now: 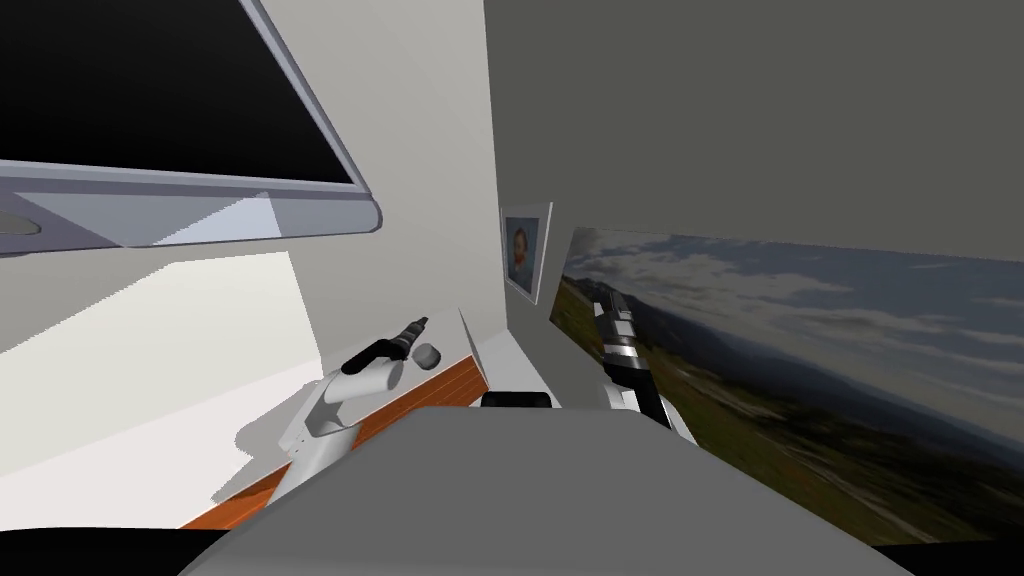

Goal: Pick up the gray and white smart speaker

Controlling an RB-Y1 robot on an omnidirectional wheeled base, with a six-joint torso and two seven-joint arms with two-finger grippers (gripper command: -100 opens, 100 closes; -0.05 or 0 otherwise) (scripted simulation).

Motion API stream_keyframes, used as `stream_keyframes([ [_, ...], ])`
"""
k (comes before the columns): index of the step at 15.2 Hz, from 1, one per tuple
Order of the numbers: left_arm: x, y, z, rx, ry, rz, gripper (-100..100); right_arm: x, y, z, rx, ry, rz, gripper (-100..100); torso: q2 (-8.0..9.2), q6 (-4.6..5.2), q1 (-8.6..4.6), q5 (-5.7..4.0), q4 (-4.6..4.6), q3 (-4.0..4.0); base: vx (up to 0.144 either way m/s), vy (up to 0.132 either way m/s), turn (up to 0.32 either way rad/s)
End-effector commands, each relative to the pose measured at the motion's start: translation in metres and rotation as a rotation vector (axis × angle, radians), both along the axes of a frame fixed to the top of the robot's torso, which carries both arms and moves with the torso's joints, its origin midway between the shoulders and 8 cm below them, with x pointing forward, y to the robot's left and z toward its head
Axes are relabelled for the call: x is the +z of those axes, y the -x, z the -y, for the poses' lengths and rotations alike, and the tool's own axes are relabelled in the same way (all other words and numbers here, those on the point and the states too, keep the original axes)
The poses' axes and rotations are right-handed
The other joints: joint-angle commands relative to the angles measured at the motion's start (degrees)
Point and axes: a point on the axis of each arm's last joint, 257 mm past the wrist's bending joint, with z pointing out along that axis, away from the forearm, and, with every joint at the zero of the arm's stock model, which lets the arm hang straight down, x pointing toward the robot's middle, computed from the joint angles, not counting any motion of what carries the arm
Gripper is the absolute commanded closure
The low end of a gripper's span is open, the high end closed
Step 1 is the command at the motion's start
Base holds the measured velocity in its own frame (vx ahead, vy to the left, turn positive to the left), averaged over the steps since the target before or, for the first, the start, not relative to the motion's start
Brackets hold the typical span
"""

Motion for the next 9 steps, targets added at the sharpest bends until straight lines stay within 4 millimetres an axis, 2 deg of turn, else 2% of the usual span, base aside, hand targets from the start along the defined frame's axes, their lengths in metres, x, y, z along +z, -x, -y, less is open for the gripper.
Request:
stream_keyframes([
  [1, -0.008, 0.006, -0.004, 0.011, 0.003, -0.041, -100, 0.000, 0.000, 0.000, 0.000, 0.000, 0.000, 0, 0.00, 0.00, 0.00, 0.00, 0.00, 0.00, -0.004, 0.028, -0.069],
  [2, -0.012, 0.010, -0.013, 0.021, -0.009, -0.071, -100, 0.000, 0.000, 0.000, 0.000, 0.000, 0.000, 0, 0.01, -0.03, -0.01, 0.00, 0.00, 0.00, -0.004, 0.034, -0.172],
  [5, -0.020, 0.016, -0.014, 0.030, 0.002, -0.107, -100, 0.000, 0.000, 0.000, 0.000, 0.000, 0.000, 0, 0.01, -0.03, 0.03, 0.01, 0.00, 0.01, -0.005, 0.030, -0.073],
  [6, -0.027, 0.022, -0.022, 0.042, -0.004, -0.147, -100, 0.000, 0.000, 0.000, 0.000, 0.000, 0.000, 0, 0.01, -0.04, -0.02, 0.00, 0.00, 0.01, -0.005, 0.016, -0.143],
  [8, -0.032, 0.026, -0.022, 0.048, 0.003, -0.171, -100, 0.000, 0.000, 0.000, 0.000, 0.000, 0.000, 0, 0.01, 0.00, -0.01, 0.00, 0.00, 0.01, -0.007, 0.029, -0.127],
  [9, -0.037, 0.032, -0.030, 0.057, -0.003, -0.203, -100, 0.000, 0.000, 0.000, 0.000, 0.000, 0.000, 0, 0.01, -0.03, 0.00, 0.00, 0.00, 0.01, -0.009, 0.030, -0.186],
])
